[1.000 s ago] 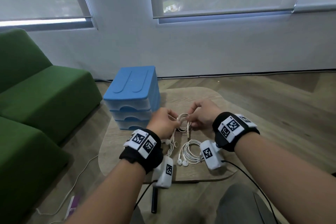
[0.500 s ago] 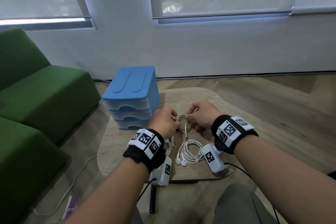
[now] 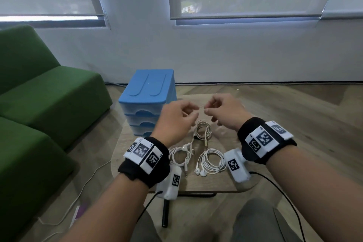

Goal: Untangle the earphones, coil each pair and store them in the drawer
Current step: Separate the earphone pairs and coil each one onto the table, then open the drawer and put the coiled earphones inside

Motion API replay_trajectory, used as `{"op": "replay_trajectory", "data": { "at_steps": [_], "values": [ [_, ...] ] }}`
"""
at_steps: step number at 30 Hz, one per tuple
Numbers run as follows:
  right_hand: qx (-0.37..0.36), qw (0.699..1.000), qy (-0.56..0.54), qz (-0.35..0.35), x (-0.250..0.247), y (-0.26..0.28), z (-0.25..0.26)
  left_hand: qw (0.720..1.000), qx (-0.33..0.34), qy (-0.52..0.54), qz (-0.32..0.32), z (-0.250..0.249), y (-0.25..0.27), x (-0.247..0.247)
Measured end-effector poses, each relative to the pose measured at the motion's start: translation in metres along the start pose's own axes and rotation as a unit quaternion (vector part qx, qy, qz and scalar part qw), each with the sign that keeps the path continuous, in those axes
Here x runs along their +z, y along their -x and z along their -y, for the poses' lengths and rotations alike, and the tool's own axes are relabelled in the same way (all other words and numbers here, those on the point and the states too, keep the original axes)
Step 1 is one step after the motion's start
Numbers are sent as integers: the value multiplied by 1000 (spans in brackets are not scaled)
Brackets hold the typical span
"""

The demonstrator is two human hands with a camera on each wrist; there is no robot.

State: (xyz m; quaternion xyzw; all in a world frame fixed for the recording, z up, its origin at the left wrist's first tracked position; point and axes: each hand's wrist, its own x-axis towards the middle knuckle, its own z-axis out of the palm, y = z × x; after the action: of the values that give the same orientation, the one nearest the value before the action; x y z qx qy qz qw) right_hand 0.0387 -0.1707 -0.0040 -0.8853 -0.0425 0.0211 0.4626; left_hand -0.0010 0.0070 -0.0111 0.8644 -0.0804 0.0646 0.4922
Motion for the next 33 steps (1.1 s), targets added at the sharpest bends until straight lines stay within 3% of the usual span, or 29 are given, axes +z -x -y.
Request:
{"op": "replay_trajectory", "data": {
  "at_steps": [3,5,8,11,13,17,22,27,33],
  "values": [
    [-95,993,-53,-41,3,10,29,985,29,136,-106,-10,9,-24],
    [-142,986,-79,-48,13,11,47,956,28,219,-192,-9,14,-41],
    [-188,976,-105,-31,34,7,67,887,-8,312,-339,7,16,-64],
    [-224,974,-46,-8,56,-2,82,806,-111,388,-434,33,18,-75],
    [-235,972,13,17,69,-11,88,783,-180,417,-425,48,20,-75],
    [-207,965,145,73,82,-23,90,796,-247,443,-330,59,23,-67],
    [-212,969,106,75,83,-22,84,800,-264,468,-266,51,17,-69],
    [-207,968,106,95,83,-24,83,801,-231,466,-297,51,20,-61],
    [-202,971,89,90,85,-24,82,800,-247,429,-340,52,19,-57]
  ]
}}
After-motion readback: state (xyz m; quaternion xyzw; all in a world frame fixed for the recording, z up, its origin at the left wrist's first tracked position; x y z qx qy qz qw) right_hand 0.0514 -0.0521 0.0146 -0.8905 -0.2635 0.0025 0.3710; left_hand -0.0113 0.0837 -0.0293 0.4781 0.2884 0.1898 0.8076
